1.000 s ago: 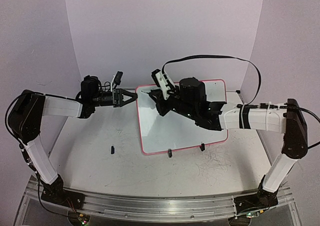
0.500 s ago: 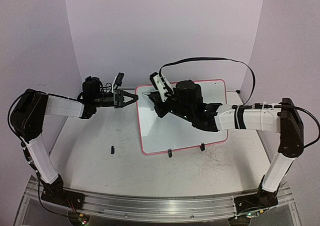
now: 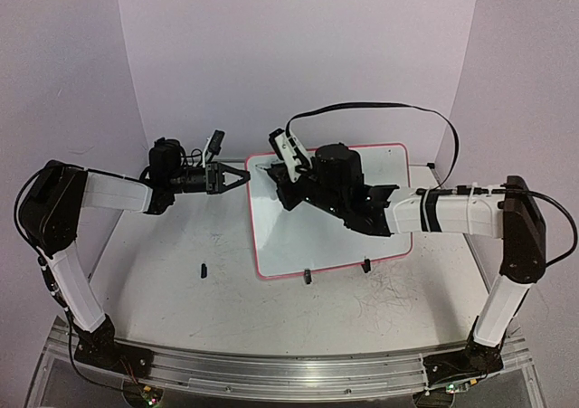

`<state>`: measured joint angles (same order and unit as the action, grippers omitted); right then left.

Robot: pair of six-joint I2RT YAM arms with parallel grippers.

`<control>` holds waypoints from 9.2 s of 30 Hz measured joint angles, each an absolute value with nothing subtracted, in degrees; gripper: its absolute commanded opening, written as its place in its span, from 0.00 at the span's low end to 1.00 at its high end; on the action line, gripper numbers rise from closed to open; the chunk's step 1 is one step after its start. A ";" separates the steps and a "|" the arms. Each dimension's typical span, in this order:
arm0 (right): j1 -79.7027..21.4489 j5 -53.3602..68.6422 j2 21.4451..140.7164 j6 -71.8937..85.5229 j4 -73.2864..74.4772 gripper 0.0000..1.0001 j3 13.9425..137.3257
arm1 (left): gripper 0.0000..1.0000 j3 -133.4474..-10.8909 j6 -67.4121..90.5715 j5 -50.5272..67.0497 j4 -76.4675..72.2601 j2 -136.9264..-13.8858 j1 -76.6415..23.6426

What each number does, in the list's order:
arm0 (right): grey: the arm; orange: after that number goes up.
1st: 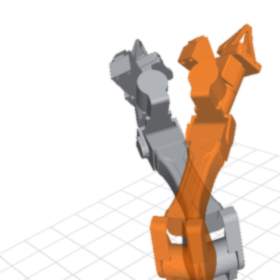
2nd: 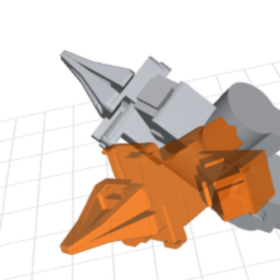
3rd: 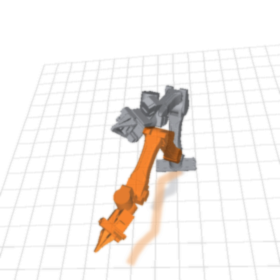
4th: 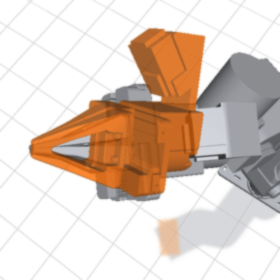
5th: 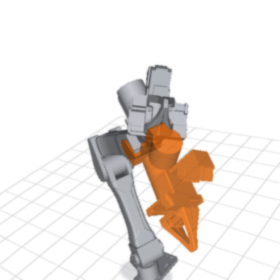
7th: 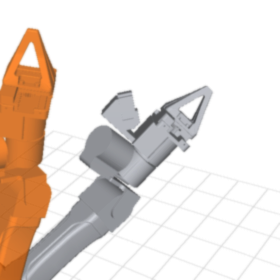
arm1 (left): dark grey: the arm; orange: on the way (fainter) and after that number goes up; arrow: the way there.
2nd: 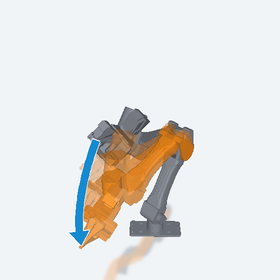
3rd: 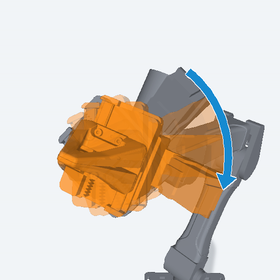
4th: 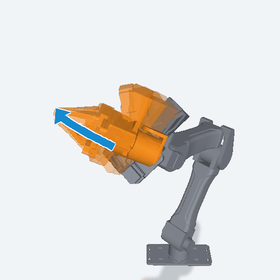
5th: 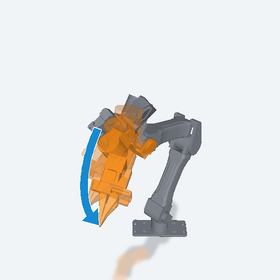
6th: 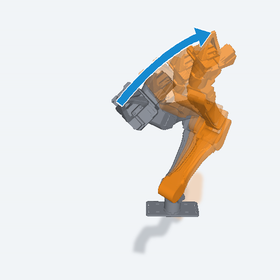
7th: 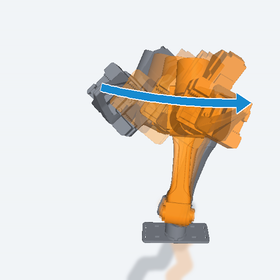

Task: Write a sentence on the whiteboard
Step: Hold the whiteboard at the center of the board, then write a sentence on the whiteboard.

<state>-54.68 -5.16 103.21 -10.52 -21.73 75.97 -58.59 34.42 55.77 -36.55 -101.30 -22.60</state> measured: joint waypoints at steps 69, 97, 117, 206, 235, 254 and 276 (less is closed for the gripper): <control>-56.66 -7.59 105.64 -7.00 -23.92 0.00 72.93 | 0.00 -58.59 33.01 55.33 -36.51 -101.30 -22.70; -56.55 -10.08 104.04 -6.09 -24.87 0.00 75.09 | 0.00 -58.59 33.01 55.67 -36.75 -101.30 -22.72; -56.55 -11.10 105.21 -5.78 -25.66 0.00 76.29 | 0.00 -58.59 33.03 55.83 -37.10 -101.30 -22.79; -57.25 -13.32 106.78 -1.21 -27.35 0.00 73.62 | 0.00 -58.59 33.04 55.33 -36.58 -101.30 -22.76; -57.89 -18.10 105.62 1.44 -27.88 0.00 71.17 | 0.00 -58.59 33.04 55.25 -36.51 -101.30 -22.76; -58.05 -17.24 105.30 3.15 -28.66 0.00 69.62 | 0.00 -58.59 33.04 55.27 -36.48 -101.30 -22.76; -59.07 -15.75 107.04 3.53 -28.11 0.00 71.73 | 0.00 -58.59 33.01 55.31 -36.56 -101.30 -22.76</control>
